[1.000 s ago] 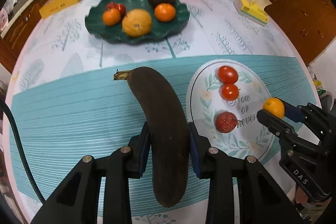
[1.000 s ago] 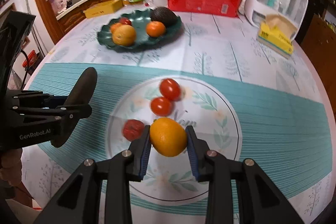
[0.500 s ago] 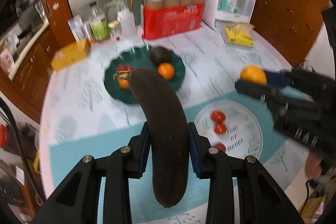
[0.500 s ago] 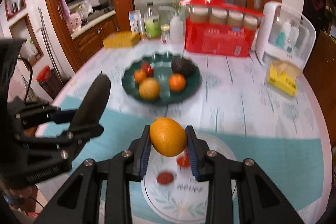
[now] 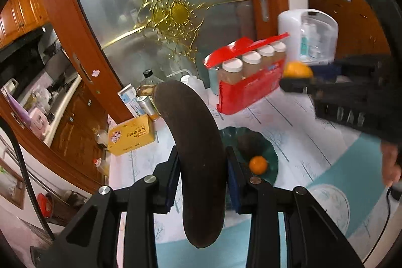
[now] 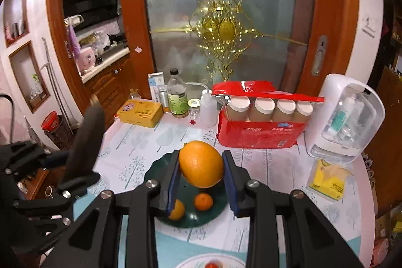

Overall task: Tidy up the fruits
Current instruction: 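Carry the banana and orange over the green plate and lower them, then open both tools to release the banana and orange onto the plate, then move the left tool to the red lychee while the right tool approaches a tomato, then grasp the red lychee with the left tool while the right tool grasps a tomato, then carry the lychee and tomato to the green plate and open both tools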

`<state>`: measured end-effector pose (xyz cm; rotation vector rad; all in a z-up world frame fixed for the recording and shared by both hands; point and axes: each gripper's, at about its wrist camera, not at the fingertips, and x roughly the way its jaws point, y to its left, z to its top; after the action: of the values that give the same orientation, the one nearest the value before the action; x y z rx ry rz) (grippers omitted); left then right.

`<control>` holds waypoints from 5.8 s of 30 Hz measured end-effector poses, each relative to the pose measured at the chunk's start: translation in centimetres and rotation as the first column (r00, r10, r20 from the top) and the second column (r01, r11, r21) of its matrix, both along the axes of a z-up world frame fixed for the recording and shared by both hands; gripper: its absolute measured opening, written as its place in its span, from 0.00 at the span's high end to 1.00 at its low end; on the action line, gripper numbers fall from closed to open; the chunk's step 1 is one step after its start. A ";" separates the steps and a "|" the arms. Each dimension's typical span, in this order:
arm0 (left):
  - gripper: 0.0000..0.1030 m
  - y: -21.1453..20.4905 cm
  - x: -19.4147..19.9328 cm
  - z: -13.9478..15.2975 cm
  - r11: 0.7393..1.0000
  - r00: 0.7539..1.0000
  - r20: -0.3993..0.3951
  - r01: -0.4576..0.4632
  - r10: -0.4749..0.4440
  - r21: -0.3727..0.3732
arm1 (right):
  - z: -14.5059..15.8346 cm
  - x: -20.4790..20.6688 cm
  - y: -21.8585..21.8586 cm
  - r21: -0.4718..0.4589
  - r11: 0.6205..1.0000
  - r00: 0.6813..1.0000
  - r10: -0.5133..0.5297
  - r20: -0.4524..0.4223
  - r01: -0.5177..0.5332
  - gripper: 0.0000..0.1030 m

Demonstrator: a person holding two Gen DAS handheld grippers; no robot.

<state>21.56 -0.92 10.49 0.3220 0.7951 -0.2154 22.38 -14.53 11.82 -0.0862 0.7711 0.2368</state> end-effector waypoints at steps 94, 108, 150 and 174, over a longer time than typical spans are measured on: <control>0.21 -8.1 -15.2 -22.8 0.961 0.884 -0.441 -0.241 0.159 -0.137 | -19.0 -12.3 -8.4 -0.016 0.974 0.926 0.211 -0.314 -0.227 0.50; 0.33 -11.5 -15.5 -25.9 0.908 0.843 -0.464 -0.385 0.272 -0.166 | -25.7 -9.0 -7.2 0.108 0.926 0.821 0.371 -0.435 -0.362 0.51; 0.75 -6.2 -15.8 -18.1 0.910 0.858 -0.381 -0.405 0.344 -0.088 | -21.4 -12.4 -9.7 0.150 0.936 0.882 0.350 -0.315 -0.318 0.71; 0.75 4.1 4.0 -0.1 0.986 0.984 -0.069 -0.167 0.165 -0.025 | 0.5 0.7 -2.0 0.072 0.997 1.000 0.013 0.018 -0.014 0.71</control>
<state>25.53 3.16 10.39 0.2194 0.8798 -0.0819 23.08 -16.57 12.31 -0.0249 0.7435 0.2765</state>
